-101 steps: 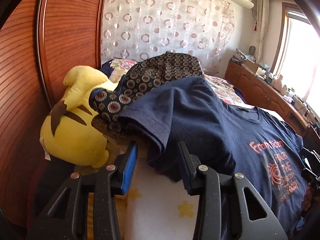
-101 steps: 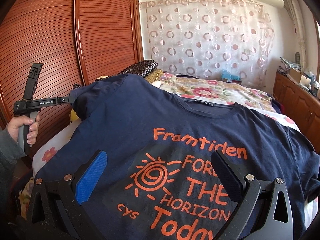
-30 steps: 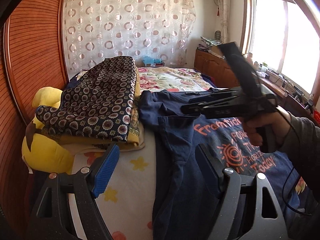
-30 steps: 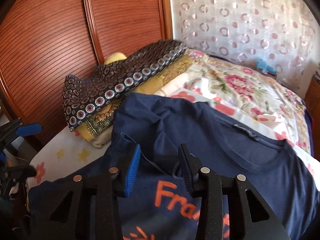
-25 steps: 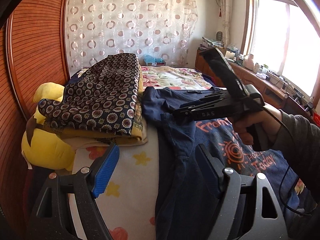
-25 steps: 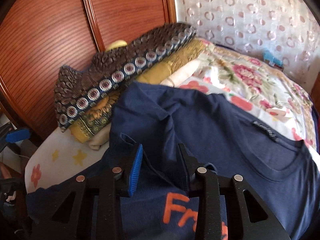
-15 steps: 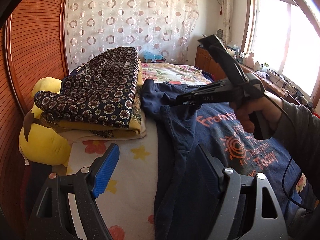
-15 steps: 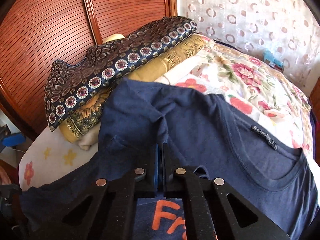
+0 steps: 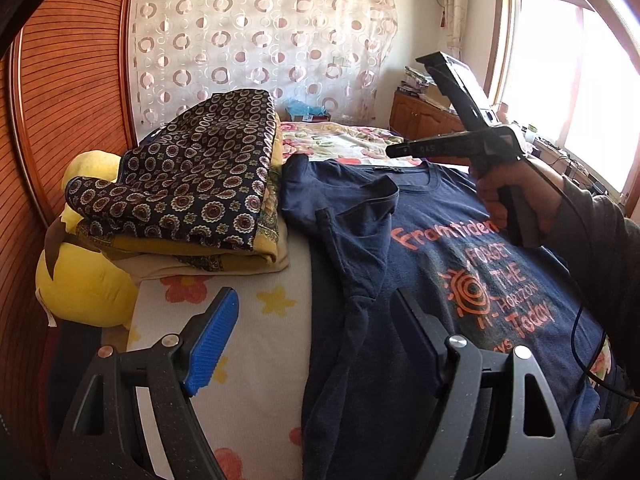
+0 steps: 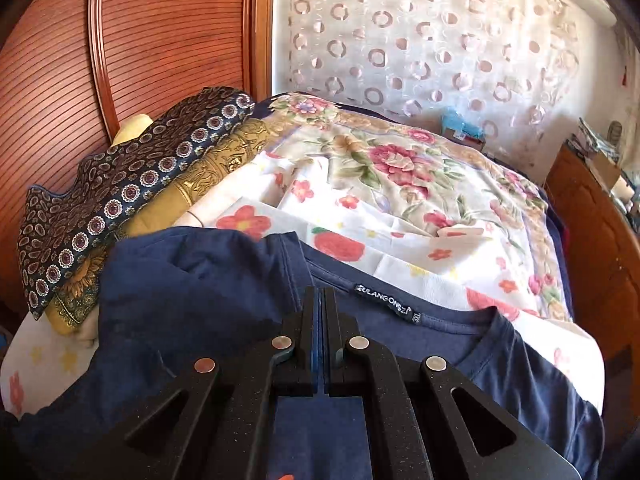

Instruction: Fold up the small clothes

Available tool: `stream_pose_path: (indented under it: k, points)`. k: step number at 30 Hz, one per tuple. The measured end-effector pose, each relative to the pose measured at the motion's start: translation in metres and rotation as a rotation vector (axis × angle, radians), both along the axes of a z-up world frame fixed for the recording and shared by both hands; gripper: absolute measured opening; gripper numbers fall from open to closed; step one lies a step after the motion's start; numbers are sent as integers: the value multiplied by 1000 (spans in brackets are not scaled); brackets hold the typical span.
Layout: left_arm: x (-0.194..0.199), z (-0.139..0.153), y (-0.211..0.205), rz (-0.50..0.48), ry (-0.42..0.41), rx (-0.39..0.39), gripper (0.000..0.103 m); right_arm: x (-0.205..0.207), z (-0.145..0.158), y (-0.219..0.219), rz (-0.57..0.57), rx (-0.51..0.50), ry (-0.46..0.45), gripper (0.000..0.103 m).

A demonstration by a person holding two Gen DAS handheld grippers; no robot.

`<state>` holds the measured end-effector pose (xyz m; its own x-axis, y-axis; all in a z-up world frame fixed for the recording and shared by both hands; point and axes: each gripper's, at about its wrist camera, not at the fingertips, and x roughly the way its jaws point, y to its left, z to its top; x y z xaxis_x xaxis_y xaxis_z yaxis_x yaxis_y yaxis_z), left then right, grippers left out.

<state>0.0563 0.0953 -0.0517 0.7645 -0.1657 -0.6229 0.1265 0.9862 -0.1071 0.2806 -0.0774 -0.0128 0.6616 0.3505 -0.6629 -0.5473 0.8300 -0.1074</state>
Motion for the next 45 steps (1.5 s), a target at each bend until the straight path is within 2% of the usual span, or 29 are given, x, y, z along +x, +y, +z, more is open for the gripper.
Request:
stream_pose_path:
  k: [4,6,9,11,13,16,20,25,29,30,31,32,34,39,43,45]
  points:
    - [8,-2,-1,2,6,1,79,-8,-1,-1,22,54,15,2]
    - [13,-1,-2,-3,5,-8,79,-14,-1,-6,26,64,11,7]
    - [24,1,-5,-21,-3,-20,77,-19,-6,-14,44,64,17,24]
    - [34,2,-9,-40,3,-28,70,-24,-8,-23,48,59,19,35]
    - [46,1,-13,-53,12,-24,62,-26,-8,-32,43,52,22,37]
    - [66,-2,-20,-56,35,2,52,-32,-9,-47,29,54,26,38]
    - [96,-8,-29,-67,82,-2,41,-46,-9,-74,1,78,33,38]
    - [129,-28,-40,-30,152,57,41,-77,-7,-105,-3,63,32,38]
    - [139,-38,-43,-8,188,67,40,-100,-1,-132,-6,60,29,38]
    - [139,-37,-45,-9,185,71,36,-105,1,-137,-6,62,28,38]
    - [138,-36,-46,-15,182,70,21,-110,3,-143,-6,66,24,38]
    - [136,-34,-47,-27,179,66,11,-115,4,-148,-7,69,20,38]
    - [131,-28,-52,-48,158,64,8,-122,5,-156,-13,77,16,38]
    - [103,-2,-78,-143,92,72,7,-130,5,-169,-39,96,12,38]
    - [83,6,-103,-217,86,69,8,-130,5,-176,-60,113,23,38]
    - [76,9,-113,-248,88,60,12,-130,6,-178,-67,111,24,38]
